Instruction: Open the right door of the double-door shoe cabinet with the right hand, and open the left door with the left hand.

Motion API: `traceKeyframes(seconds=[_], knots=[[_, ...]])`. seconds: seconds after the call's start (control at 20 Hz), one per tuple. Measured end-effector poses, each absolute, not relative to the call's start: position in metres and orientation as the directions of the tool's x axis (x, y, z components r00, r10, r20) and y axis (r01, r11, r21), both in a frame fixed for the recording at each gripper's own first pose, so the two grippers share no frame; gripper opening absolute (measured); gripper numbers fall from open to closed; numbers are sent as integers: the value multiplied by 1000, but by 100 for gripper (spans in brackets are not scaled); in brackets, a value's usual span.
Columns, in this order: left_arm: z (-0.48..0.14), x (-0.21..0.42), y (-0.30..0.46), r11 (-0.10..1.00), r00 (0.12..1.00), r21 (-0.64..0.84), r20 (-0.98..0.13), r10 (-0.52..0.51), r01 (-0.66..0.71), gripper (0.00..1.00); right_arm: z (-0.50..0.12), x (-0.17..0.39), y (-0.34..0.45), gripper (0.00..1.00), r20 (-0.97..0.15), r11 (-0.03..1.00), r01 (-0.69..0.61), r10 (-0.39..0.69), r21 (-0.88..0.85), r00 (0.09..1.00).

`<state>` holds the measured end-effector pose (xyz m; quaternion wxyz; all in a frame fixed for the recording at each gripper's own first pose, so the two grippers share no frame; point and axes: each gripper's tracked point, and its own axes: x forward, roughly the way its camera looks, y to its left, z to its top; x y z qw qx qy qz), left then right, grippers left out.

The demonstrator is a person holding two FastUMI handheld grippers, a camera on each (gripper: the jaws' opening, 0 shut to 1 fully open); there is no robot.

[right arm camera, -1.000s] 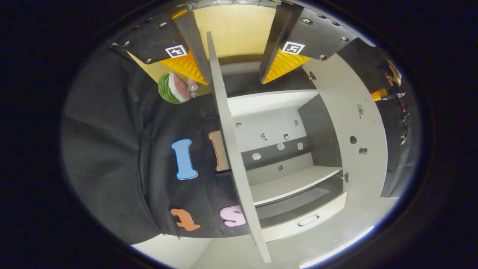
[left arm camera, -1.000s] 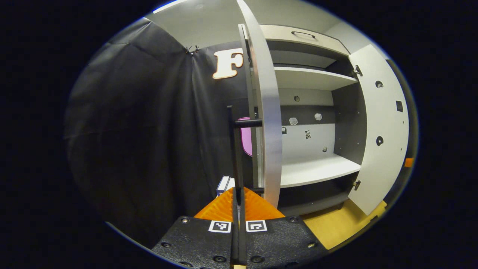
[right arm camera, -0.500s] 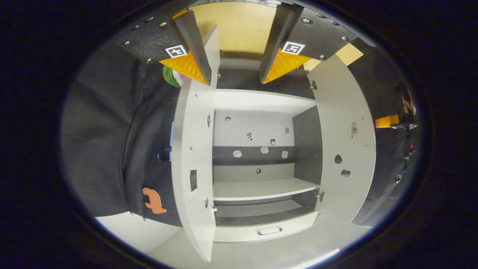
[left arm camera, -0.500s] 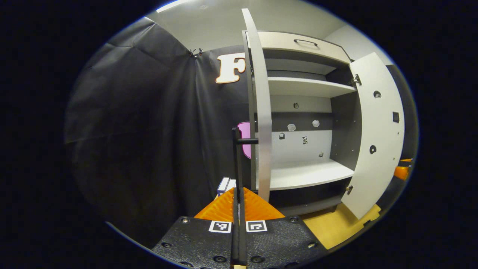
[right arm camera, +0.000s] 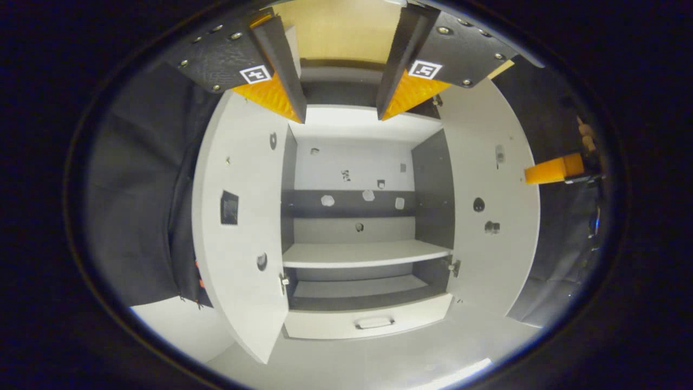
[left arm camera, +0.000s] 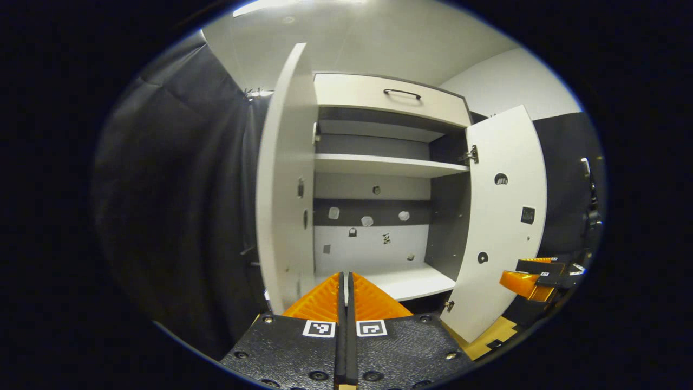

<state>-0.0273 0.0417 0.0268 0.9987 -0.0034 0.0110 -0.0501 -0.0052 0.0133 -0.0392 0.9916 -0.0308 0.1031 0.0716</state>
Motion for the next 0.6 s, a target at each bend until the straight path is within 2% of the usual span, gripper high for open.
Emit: traceKeyframes(seconds=[0.2, 0.25, 0.3, 0.4, 0.55, 0.6], knots=[[41, -10, 0, 984, 984, -15, 27, -177, 178, 1, -1, 2, 34, 77, -139, 987, -160, 156, -14, 978], [45, -7, -8, 982, 981, -9, 39, -190, 191, 3, 6, 4, 35, 72, -123, 988, -155, 153, -5, 980], [48, -5, -15, 980, 979, -4, 51, -197, 198, 19, 12, 5, 35, 77, -111, 989, -151, 150, 5, 982], [53, -3, -30, 976, 975, 1, 62, -216, 216, 51, 21, 8, 29, 96, -98, 991, -130, 132, 24, 986], [54, 1, -42, 974, 972, -14, 68, -226, 227, 99, 24, 11, 24, 98, -91, 992, -114, 118, 48, 989], [54, 1, -44, 975, 973, -15, 68, -222, 224, 99, 25, 13, 22, 98, -89, 993, -110, 114, 50, 989]])
